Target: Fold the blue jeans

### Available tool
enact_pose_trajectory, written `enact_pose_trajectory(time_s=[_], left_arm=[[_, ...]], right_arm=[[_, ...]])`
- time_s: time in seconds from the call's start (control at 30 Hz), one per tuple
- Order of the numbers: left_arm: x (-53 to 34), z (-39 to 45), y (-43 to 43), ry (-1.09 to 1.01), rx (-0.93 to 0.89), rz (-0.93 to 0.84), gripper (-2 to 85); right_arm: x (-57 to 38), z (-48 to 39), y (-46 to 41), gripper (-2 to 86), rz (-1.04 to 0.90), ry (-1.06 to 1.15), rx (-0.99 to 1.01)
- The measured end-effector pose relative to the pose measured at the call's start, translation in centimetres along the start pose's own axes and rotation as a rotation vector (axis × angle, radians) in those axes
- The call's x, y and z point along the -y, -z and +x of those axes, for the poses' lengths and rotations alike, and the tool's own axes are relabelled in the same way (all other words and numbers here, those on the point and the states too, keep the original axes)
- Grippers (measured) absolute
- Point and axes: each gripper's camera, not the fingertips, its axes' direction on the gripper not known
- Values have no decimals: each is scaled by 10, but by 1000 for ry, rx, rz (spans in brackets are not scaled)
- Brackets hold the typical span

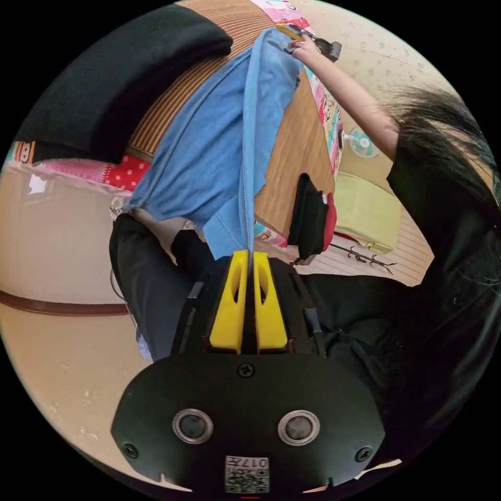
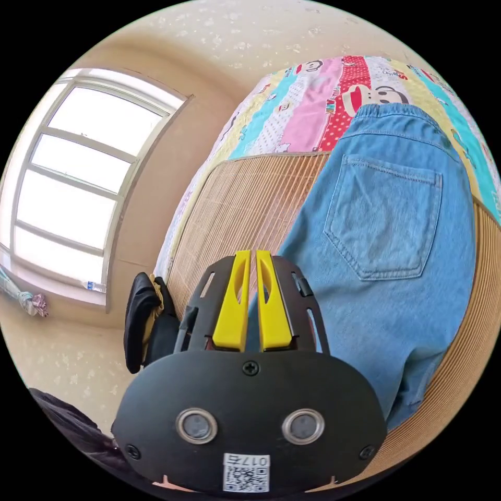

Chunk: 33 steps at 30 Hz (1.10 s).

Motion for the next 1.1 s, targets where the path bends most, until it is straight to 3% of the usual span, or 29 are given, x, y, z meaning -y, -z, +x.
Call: enact_pose_trajectory(time_s=[0.1,0.23,0.4,0.5,0.83,1.1], left_arm=[[13,-32,15,29,-12,-12,1],[32,-46,20,22,-47,-69,1],[48,-26,24,-56,-73,-170,0],[54,-14,27,-77,-64,-204,-2],[66,16,28,-87,20,-273,-3],[69,35,28,-90,62,-302,-4]], right_arm=[[-61,-27,14,68,-35,98,91],[-181,-45,54,70,-141,121,17],[-377,-28,122,84,-212,-230,-106],[-450,-21,133,89,-226,-426,-47],[-483,-69,101,79,-264,-427,-7],[-469,-87,109,72,-242,-420,-120]])
